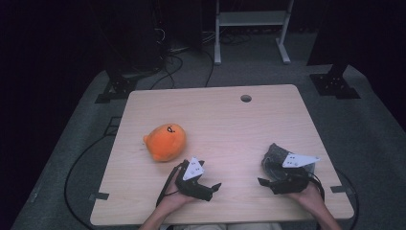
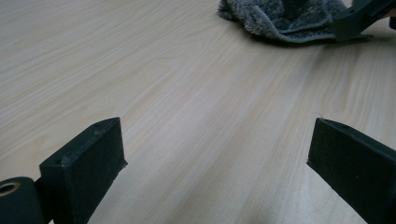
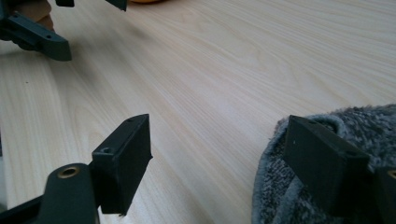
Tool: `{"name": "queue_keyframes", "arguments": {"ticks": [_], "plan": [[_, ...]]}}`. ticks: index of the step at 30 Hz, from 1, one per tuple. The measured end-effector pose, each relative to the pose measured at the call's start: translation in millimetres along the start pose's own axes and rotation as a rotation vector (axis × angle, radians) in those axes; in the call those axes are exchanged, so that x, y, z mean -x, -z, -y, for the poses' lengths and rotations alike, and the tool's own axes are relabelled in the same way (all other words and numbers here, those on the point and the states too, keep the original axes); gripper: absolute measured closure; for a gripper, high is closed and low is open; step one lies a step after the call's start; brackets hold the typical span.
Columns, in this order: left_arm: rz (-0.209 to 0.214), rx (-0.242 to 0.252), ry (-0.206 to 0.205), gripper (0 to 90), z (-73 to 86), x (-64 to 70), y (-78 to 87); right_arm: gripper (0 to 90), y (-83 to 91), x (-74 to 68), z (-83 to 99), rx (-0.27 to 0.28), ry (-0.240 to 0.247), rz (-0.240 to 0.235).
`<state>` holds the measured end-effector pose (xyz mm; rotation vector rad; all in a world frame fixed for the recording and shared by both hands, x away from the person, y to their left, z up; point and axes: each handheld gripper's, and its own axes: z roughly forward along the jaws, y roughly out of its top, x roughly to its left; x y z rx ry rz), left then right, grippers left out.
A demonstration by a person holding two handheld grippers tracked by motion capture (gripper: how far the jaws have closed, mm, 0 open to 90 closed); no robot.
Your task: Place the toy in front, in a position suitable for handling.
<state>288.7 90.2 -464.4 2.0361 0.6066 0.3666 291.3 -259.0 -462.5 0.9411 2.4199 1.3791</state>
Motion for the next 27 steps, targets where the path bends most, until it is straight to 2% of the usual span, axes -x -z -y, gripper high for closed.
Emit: {"name": "queue_keyframes", "arguments": {"ticks": [4,10,14,15,17,21,27], "plan": [[-0.005,0.002,-0.006,3.1,-1.8,1.2,1.7,22.0,0.3,2.9,1.0,0.002,-0.011,-0.001],[-0.024,0.017,0.008,3.1,-2.1,-1.2,5.6,22.0,1.5,3.5,1.0,0.010,-0.012,-0.005],[-0.081,0.059,0.013,3.1,-4.1,-6.0,11.8,22.0,1.4,3.0,0.3,0.005,-0.007,-0.001],[-0.096,0.081,0.033,3.0,-5.1,-10.5,16.0,22.0,1.3,3.2,-0.1,0.005,-0.005,-0.001],[-0.109,0.086,0.044,3.0,-5.2,-14.2,19.6,21.9,0.8,3.2,-0.8,0.009,-0.009,0.000],[-0.132,0.096,0.027,3.0,-8.9,-16.8,27.0,22.0,-0.7,2.6,-1.0,0.001,-0.006,-0.002],[-0.129,0.120,0.035,3.0,-17.3,-19.4,35.0,21.9,-1.1,1.0,-1.5,0.004,-0.005,-0.008]]}}
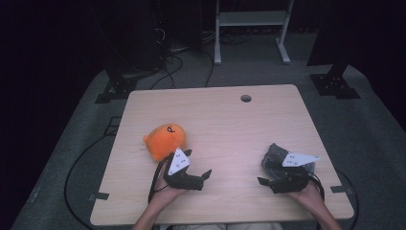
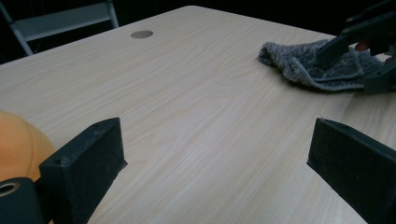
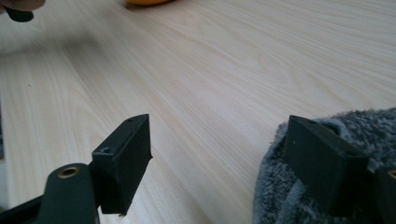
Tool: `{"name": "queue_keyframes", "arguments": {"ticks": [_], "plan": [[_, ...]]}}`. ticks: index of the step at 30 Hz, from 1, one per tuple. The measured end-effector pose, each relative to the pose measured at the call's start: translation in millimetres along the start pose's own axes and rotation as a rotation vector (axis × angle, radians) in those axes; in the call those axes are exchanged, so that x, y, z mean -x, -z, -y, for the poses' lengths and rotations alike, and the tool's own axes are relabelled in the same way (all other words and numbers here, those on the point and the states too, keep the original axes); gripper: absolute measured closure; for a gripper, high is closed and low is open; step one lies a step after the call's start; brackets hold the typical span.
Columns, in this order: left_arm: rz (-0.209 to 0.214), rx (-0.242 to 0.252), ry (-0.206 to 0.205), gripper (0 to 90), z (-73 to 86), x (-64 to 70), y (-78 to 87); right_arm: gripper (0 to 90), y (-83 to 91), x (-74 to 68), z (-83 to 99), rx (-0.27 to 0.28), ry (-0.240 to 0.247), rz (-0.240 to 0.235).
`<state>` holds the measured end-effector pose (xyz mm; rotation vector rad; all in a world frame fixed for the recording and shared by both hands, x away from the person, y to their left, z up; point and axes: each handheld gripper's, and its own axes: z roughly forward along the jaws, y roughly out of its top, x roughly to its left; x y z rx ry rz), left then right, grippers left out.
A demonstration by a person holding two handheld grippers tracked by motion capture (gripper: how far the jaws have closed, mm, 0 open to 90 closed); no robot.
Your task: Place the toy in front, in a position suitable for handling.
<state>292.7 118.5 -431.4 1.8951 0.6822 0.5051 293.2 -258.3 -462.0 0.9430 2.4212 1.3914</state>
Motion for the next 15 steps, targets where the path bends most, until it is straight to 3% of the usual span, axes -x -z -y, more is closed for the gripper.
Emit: {"name": "queue_keyframes", "arguments": {"ticks": [3,9,15], "plan": [[-0.004,0.014,-0.013,3.0,-6.0,-1.7,4.6,22.0,0.4,-2.5,-1.1,0.016,-0.001,-0.014],[-0.017,0.039,0.003,2.1,-17.2,-11.7,14.0,21.9,-1.3,-5.1,-2.3,0.012,0.000,-0.025],[-0.029,0.065,-0.034,2.1,-36.9,-21.6,25.5,21.9,0.8,-3.4,-2.7,0.031,-0.015,-0.031]]}}
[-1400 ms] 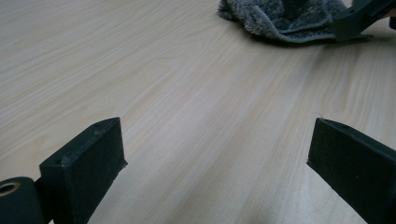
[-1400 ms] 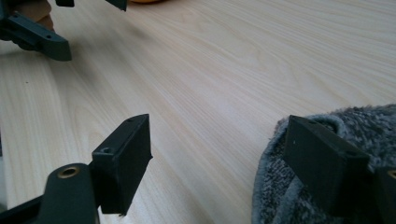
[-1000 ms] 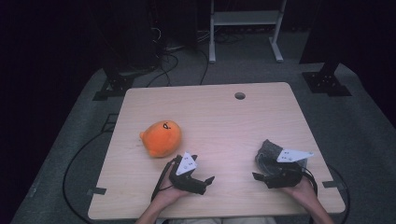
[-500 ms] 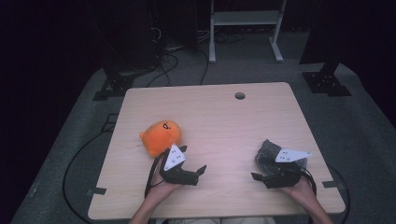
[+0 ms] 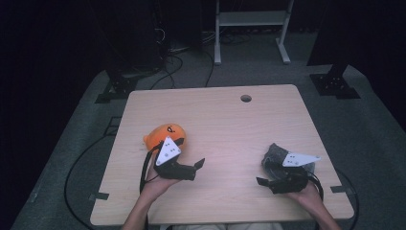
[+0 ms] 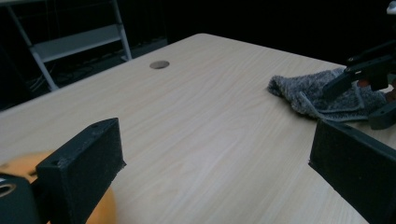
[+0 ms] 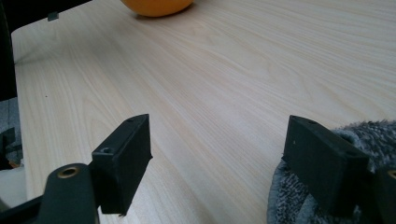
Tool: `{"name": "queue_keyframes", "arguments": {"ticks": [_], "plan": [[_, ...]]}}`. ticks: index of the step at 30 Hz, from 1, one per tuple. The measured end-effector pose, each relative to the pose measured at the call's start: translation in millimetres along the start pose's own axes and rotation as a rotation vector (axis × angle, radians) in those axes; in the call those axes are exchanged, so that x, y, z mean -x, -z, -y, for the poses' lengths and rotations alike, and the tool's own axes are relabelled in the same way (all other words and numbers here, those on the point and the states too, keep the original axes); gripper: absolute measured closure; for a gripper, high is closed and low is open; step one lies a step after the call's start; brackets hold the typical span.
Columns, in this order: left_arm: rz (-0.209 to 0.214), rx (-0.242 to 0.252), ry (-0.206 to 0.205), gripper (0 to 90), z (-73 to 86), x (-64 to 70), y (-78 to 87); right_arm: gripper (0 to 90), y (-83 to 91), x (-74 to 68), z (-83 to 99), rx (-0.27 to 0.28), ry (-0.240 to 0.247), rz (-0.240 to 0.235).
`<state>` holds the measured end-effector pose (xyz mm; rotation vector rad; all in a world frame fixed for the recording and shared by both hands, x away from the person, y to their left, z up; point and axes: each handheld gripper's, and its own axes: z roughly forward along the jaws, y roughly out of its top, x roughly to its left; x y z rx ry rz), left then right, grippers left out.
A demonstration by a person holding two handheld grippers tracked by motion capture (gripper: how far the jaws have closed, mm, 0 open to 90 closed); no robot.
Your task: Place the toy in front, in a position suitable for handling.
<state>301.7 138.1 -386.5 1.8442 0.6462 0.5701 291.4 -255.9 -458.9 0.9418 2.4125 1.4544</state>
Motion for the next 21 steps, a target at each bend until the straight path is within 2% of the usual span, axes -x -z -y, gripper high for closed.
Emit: {"name": "queue_keyframes", "arguments": {"ticks": [3,7,14,21], "plan": [[-0.011,0.017,-0.016,2.1,-13.8,-7.6,5.3,21.9,-0.4,0.8,0.3,-0.005,-0.002,0.004],[-0.028,0.037,-0.023,2.1,-24.2,-18.4,10.0,21.9,0.7,1.6,0.3,0.001,-0.002,0.006],[-0.059,0.038,0.013,2.1,-21.1,-35.1,14.4,21.9,2.0,3.6,0.8,0.003,-0.007,0.010],[-0.107,0.006,0.038,2.1,-9.9,-52.2,17.9,21.9,0.7,3.5,1.0,-0.001,-0.011,0.009]]}}
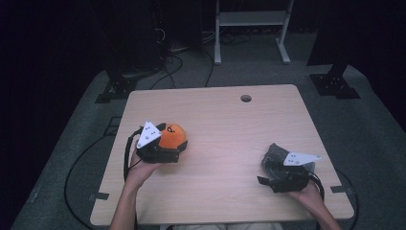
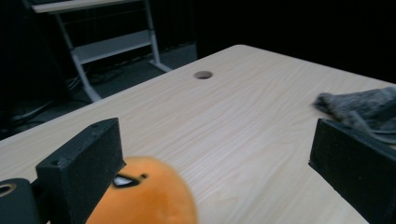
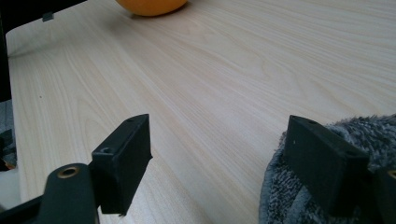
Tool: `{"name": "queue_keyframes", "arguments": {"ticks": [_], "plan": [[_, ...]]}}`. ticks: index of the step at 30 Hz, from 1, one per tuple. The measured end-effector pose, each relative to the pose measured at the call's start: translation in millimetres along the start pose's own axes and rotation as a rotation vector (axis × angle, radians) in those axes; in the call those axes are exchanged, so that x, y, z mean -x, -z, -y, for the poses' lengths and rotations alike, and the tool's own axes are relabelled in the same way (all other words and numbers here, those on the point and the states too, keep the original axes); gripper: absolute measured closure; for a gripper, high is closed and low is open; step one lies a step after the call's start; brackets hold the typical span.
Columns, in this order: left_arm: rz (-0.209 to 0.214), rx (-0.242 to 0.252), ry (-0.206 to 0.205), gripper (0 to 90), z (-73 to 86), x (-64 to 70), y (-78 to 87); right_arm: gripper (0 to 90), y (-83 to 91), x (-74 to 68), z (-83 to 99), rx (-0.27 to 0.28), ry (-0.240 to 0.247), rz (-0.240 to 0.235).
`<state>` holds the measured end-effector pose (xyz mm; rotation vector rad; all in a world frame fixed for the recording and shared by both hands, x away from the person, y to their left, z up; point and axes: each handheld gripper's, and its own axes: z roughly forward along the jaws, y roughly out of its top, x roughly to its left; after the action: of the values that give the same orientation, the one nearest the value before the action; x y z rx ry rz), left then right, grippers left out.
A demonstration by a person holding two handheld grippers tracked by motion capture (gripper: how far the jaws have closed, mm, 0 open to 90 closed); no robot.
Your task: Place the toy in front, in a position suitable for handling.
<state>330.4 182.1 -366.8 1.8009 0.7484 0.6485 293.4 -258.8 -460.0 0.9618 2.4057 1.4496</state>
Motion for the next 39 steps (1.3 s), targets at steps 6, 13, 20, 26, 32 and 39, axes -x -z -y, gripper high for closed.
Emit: {"name": "queue_keyframes", "arguments": {"ticks": [6,13,20,26,32,39], "plan": [[-0.049,-0.014,0.025,2.1,8.7,-14.1,1.5,21.9,0.0,0.4,-0.1,0.000,0.000,0.004],[-0.102,-0.020,0.019,2.1,12.8,-22.0,2.4,21.9,-0.5,0.4,0.0,-0.005,0.004,0.011],[-0.126,-0.036,0.023,2.1,21.3,-30.1,-1.1,21.9,0.2,0.2,0.1,-0.007,0.006,0.011],[-0.154,-0.048,0.062,2.1,33.1,-40.1,-3.4,21.9,0.2,0.4,0.1,-0.006,0.008,0.012],[-0.171,-0.066,0.052,2.1,39.8,-42.8,-7.0,21.9,0.2,-0.6,0.3,-0.009,0.009,0.011],[-0.189,-0.107,0.066,2.2,52.0,-47.8,-14.6,21.9,0.6,-1.6,0.4,-0.008,0.009,0.006]]}}
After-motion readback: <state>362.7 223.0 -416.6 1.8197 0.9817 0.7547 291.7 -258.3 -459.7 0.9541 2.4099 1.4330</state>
